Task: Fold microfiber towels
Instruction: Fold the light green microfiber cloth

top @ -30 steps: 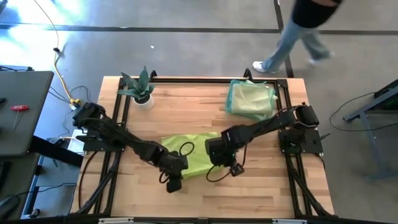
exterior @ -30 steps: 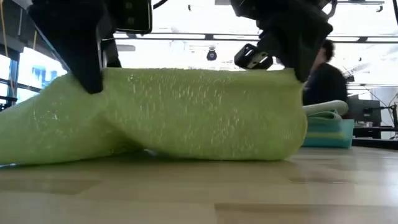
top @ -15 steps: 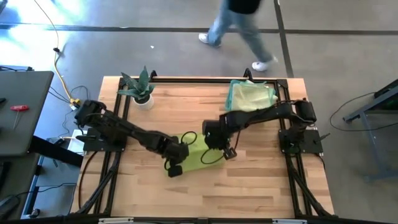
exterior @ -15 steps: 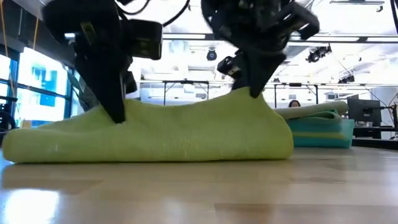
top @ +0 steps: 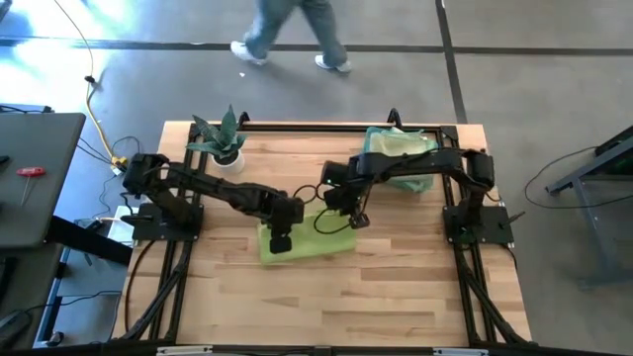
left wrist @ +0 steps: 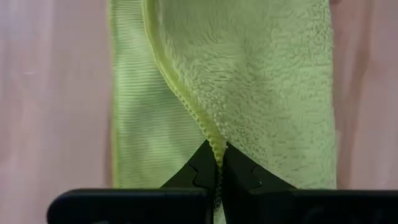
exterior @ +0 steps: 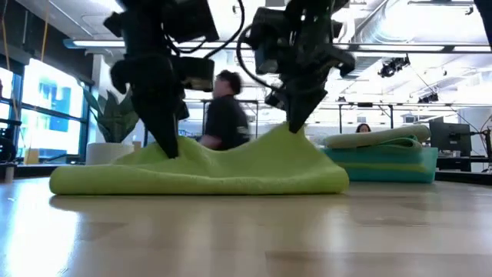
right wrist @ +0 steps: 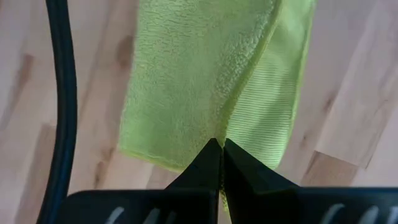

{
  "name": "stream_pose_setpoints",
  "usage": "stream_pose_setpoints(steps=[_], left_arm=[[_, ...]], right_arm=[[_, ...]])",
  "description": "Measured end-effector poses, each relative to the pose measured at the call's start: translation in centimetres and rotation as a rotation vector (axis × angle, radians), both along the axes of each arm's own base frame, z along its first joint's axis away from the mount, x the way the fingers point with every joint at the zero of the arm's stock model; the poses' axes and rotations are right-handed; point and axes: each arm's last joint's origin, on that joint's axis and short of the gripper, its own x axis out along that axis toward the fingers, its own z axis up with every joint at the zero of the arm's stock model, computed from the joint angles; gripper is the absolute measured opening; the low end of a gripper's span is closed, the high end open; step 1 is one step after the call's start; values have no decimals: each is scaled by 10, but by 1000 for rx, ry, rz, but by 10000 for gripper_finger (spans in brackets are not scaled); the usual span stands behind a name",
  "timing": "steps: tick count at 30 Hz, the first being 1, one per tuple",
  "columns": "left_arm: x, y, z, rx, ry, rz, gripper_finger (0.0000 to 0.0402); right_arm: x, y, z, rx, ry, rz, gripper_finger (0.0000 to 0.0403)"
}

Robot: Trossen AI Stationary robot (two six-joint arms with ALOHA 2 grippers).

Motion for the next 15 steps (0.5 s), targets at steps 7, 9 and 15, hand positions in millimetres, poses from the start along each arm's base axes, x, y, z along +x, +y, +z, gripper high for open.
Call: stream_pose_setpoints(steps=[7,9,15], left_arm=[[-4,15,-1,-20,27,0,0],[-6,18,-1,-22,49,10,0],[-8,25,-3,-7,66,36,0]], right_arm=[[9,-11,-27,7,48,-28,0],[9,-12,-30,6,53,-31,0],[10,-16,-30,2,45,-46,0]])
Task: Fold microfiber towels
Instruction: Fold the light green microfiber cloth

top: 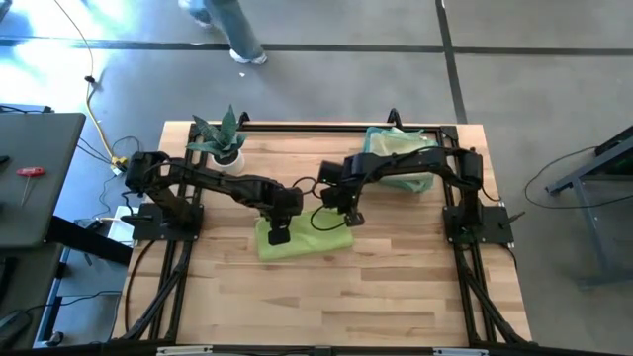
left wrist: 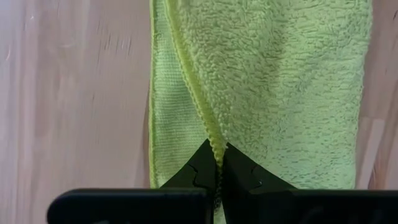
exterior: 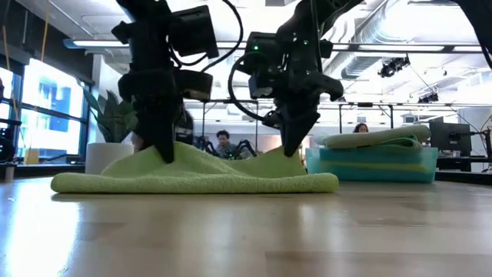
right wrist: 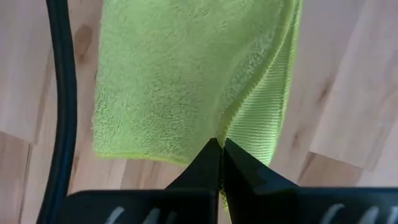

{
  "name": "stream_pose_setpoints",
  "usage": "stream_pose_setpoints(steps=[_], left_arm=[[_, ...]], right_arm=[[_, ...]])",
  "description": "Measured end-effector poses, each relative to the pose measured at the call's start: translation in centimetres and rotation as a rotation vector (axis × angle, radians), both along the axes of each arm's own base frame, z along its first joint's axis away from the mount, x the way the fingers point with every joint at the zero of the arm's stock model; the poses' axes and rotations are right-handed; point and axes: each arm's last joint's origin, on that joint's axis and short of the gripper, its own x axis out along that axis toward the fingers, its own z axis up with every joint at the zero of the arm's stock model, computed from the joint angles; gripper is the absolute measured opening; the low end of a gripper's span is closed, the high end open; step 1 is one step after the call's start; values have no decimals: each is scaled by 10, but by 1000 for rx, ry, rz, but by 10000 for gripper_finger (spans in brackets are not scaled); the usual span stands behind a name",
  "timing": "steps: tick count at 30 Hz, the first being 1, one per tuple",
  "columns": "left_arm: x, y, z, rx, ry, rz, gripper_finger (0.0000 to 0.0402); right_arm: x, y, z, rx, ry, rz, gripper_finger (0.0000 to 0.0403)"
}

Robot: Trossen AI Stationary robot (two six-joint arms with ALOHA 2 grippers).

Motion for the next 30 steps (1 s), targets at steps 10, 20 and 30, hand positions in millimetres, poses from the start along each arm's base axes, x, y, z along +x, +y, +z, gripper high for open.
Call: stream_pose_setpoints(steps=[10,20,30], left_arm=[[0,2,0,21,4,15,14],[-7,1,-2,-11,75,135,122],[-22,0,28,323,247,187,162]], right_arm=[[3,-2,0,-142,10,-104,53],[-3,-1,15,-128,0,-200,155],[-44,17,96,-31,-97,-426,161]])
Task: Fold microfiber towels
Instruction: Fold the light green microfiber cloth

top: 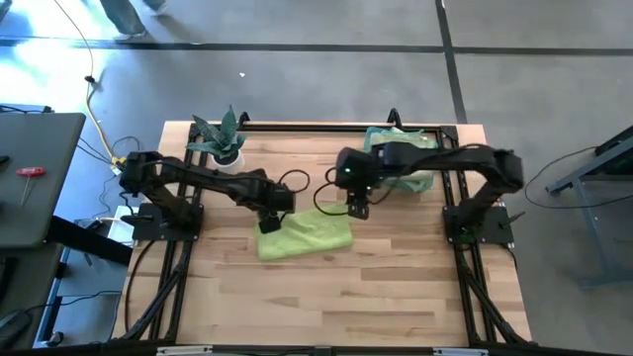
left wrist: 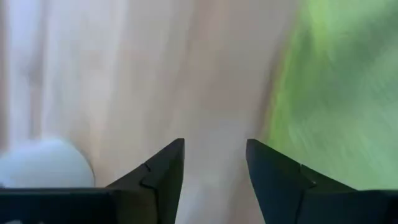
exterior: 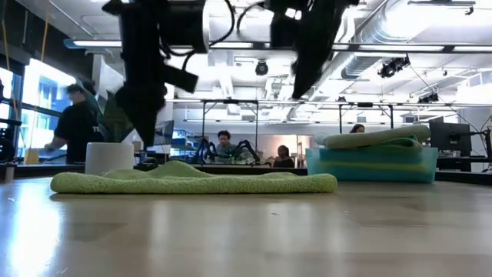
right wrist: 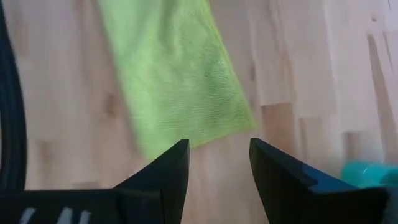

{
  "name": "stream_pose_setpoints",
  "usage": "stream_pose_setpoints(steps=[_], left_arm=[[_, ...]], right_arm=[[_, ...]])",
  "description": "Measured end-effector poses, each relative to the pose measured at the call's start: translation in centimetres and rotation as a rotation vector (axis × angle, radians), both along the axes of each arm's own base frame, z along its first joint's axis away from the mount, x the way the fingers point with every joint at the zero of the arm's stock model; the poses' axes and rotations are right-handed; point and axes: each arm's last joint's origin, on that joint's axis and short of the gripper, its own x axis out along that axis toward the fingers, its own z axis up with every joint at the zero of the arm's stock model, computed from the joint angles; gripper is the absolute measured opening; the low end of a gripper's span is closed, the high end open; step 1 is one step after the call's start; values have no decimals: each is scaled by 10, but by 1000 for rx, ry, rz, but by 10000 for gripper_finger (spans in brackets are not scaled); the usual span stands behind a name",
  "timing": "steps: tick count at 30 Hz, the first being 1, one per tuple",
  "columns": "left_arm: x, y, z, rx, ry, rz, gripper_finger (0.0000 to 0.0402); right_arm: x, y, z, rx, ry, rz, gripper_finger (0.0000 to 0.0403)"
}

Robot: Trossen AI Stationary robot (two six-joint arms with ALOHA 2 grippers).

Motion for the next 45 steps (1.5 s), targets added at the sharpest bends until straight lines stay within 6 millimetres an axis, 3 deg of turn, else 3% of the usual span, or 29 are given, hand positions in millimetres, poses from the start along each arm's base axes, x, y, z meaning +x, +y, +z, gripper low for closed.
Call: stream_pose_setpoints(steps=[4,7,9,14,19,24,34,45], left_arm=[[-8,-17,18,-124,-68,24,154],[-16,-36,19,-168,-138,51,147],[-20,-48,14,-185,-208,64,142],[-29,-77,-6,-179,-359,54,129],[-30,-99,-23,-94,-508,-9,120],[-39,-106,-34,36,-536,-36,112],[-51,-100,-59,32,-519,-10,103],[-47,-101,-77,20,-479,-15,103]], right_arm=[[-17,23,24,47,-31,-99,161],[-26,46,28,6,-75,-142,161],[-34,61,15,33,-113,-177,161],[-59,89,-39,235,-243,-341,161],[-75,90,-90,530,-384,-744,161],[-87,91,-124,629,-368,-1037,161],[-66,107,-140,642,-250,-1116,161],[-54,110,-160,675,-198,-1252,161]])
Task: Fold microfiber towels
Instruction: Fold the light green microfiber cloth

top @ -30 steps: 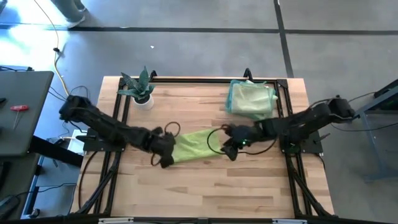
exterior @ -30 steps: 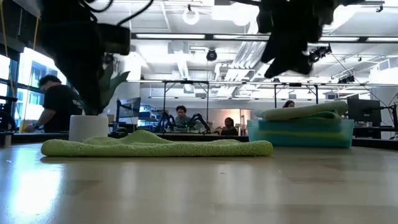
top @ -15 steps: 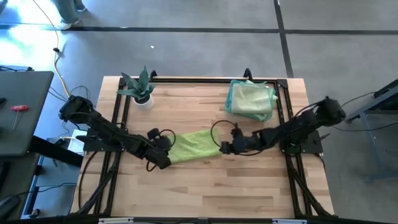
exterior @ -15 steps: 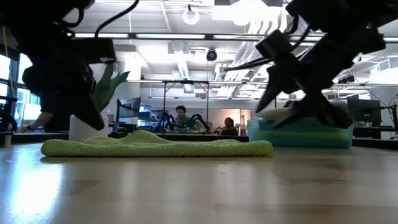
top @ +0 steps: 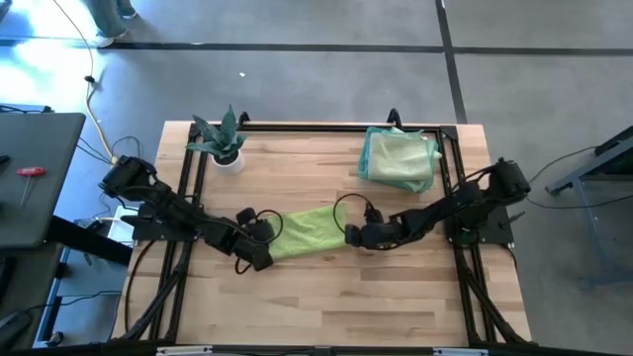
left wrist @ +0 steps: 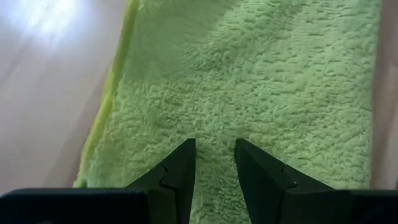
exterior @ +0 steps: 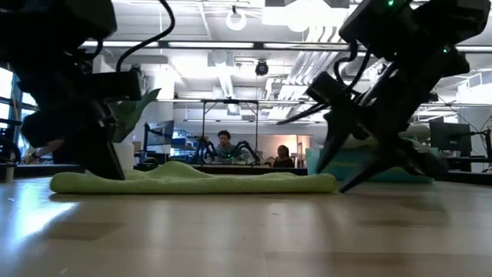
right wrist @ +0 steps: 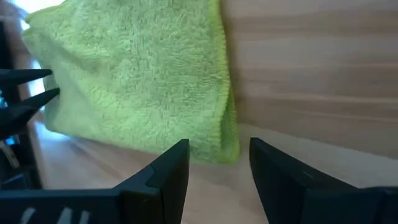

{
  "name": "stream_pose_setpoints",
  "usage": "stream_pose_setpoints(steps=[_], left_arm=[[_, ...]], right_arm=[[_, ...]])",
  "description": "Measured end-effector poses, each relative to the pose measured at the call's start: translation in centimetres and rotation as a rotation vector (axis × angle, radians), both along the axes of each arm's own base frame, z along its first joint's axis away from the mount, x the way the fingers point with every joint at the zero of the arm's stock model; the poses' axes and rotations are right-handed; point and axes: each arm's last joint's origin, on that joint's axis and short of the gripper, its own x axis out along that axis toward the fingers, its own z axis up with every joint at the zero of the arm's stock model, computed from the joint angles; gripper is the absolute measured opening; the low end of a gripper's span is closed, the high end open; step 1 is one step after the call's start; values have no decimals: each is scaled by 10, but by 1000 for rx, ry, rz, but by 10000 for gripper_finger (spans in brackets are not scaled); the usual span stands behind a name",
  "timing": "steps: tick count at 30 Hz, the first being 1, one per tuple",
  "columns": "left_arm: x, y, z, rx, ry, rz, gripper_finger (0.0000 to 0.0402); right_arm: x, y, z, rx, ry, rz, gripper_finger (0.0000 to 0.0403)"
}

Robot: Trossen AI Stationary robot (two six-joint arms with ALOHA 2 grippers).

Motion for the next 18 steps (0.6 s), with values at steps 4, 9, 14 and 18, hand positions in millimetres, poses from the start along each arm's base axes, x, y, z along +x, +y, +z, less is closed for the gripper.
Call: stream_pose_setpoints(steps=[4,9,14,18], left_arm=[[5,-2,-5,-6,-13,0,103],[8,-3,-6,-14,-42,-4,103],[9,-3,-6,-17,-44,-24,103],[9,-3,-6,-26,-33,-30,103]], right_arm=[[8,3,-5,-22,6,-8,161],[10,1,-4,-23,0,-16,161],[10,1,-4,-33,0,-31,145],[8,1,-6,-43,21,-32,94]])
